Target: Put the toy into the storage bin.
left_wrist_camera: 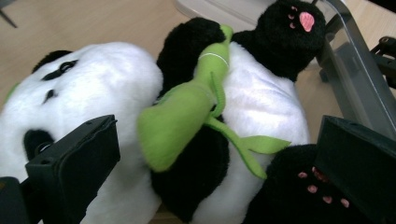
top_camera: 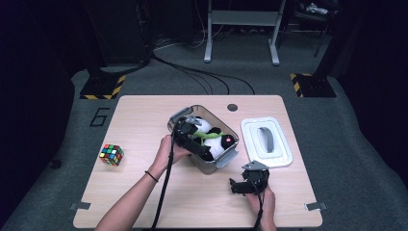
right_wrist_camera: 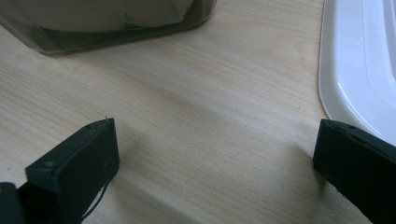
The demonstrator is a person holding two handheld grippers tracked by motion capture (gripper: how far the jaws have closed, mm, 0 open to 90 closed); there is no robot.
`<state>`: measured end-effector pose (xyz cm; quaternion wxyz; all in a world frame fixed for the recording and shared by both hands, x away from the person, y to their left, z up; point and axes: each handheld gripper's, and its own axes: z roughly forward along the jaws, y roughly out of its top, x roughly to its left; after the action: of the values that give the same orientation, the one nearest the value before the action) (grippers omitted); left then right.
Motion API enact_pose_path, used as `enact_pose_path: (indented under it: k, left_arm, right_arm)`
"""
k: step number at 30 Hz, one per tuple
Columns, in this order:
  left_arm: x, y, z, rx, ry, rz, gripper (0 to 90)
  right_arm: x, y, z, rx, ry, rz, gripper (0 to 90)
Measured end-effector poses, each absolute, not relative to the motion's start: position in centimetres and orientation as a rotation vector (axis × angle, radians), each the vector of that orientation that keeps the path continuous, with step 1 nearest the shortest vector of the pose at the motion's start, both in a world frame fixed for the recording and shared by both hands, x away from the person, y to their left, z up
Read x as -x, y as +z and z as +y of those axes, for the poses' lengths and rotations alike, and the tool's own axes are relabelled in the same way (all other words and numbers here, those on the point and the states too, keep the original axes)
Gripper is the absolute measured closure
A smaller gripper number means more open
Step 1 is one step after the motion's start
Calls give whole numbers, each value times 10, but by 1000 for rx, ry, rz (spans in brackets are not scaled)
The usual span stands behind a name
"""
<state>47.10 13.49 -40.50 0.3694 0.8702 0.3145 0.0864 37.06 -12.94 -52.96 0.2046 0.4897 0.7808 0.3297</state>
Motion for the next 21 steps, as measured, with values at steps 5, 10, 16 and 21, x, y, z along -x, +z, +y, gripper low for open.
enact_pose_path:
  k: [5, 10, 16, 21]
  left_arm:
    - [-472, -398, 143, -2182, 224, 823, 1]
    - [-480, -390, 134, -2192, 241, 820, 1]
    - [-498, -400, 121, -2255, 267, 893, 4]
    - [-500, -404, 113, -2321, 318, 903, 18]
  right_arm:
    - [-371, -530, -129, -1367, 919, 2175, 0]
    - [-371, -530, -129, -1368, 920, 2175, 0]
    - [-371, -530, -129, -1367, 920, 2175, 0]
    - [-371, -530, -129, -1368, 920, 2175, 0]
